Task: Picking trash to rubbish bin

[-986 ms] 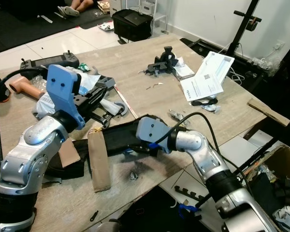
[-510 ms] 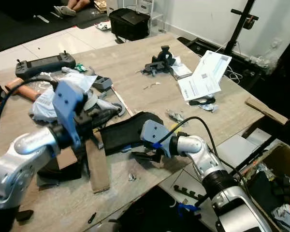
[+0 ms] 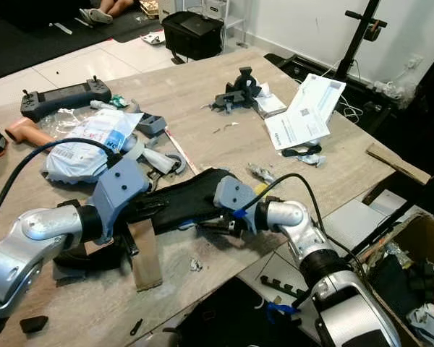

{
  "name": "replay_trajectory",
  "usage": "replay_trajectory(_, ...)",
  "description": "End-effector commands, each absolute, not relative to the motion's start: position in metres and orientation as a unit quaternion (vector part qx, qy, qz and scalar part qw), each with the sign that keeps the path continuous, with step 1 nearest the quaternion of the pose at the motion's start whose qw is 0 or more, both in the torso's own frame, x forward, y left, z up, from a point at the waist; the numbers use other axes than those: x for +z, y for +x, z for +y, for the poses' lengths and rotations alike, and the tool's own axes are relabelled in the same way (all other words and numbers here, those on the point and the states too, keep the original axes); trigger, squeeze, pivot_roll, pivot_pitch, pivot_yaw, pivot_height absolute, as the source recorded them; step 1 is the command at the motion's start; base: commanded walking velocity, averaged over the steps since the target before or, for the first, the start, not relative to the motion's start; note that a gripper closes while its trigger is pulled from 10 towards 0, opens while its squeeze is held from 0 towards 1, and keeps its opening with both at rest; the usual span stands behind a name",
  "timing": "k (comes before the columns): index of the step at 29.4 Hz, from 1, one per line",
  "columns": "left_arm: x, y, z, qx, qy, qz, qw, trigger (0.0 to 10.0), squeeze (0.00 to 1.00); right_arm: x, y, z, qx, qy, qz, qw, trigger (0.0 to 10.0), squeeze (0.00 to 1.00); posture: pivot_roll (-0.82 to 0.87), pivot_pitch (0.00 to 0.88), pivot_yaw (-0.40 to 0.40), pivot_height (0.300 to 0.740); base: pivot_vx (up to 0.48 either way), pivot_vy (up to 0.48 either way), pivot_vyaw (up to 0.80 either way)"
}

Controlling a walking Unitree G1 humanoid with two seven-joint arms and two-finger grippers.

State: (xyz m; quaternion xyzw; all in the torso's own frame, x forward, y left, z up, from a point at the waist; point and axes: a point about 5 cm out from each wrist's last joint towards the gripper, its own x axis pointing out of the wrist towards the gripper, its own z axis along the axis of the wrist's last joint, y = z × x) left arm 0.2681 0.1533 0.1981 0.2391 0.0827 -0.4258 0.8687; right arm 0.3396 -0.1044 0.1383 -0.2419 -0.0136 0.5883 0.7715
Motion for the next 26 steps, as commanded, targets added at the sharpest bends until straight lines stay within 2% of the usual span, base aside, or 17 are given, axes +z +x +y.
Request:
replay_trajectory(1,0.195,0.266,0.157,-0.429,0.254,0.100,0.861,10.0,0.00,0.120,0.334,-0.105,0.601,-0.232,0.029,0.764,0.0,0.00,0.21,0.156,-0.024,0.740,0.000,0.000,0.00)
replay_trajectory(13,0.211,0.269,0.160,-0.425,0.220,0.062,0.876,10.0,0.00,0.124,0.340,-0.109,0.578,-0.228,0.018,0.783,0.0,0.00,0.20,0.135,-0.032,0.740,0.000,0.000,0.00)
replay_trajectory(15,0.221,0.270,0.164,-0.421,0.195,0.041,0.885,10.0,0.00,0.131,0.346,-0.108,0.558,-0.192,0.001,0.807,0.0,0.00,0.21,0.133,-0.037,0.740,0.000,0.000,0.00)
replay_trajectory(17,0.221,0.270,0.164,-0.421,0.195,0.041,0.885,10.0,0.00,0.131,0.346,-0.108,0.558,-0.192,0.001,0.807,0.0,0.00,0.21,0.133,-0.037,0.740,0.000,0.000,0.00)
replay_trajectory(19,0.233,0.268,0.168,-0.417,0.160,0.018,0.895,10.0,0.00,0.157,0.355,-0.109,0.544,-0.092,-0.034,0.834,0.0,0.00,0.23,0.131,-0.046,0.740,0.000,0.000,0.00)
replay_trajectory(22,0.236,0.267,0.170,-0.417,0.148,0.012,0.896,10.0,0.00,0.169,0.356,-0.112,0.548,-0.056,-0.050,0.833,0.0,0.00,0.23,0.131,-0.046,0.740,0.000,0.000,0.00)
replay_trajectory(24,0.237,0.265,0.171,-0.422,0.139,0.012,0.896,10.0,0.00,0.192,0.354,-0.122,0.575,-0.006,-0.062,0.816,0.0,0.00,0.23,0.131,-0.046,0.740,0.000,0.000,0.00)
replay_trajectory(26,0.237,0.265,0.171,-0.422,0.139,0.012,0.896,10.0,0.00,0.192,0.354,-0.122,0.575,-0.006,-0.062,0.816,0.0,0.00,0.23,0.131,-0.046,0.740,0.000,0.000,0.00)
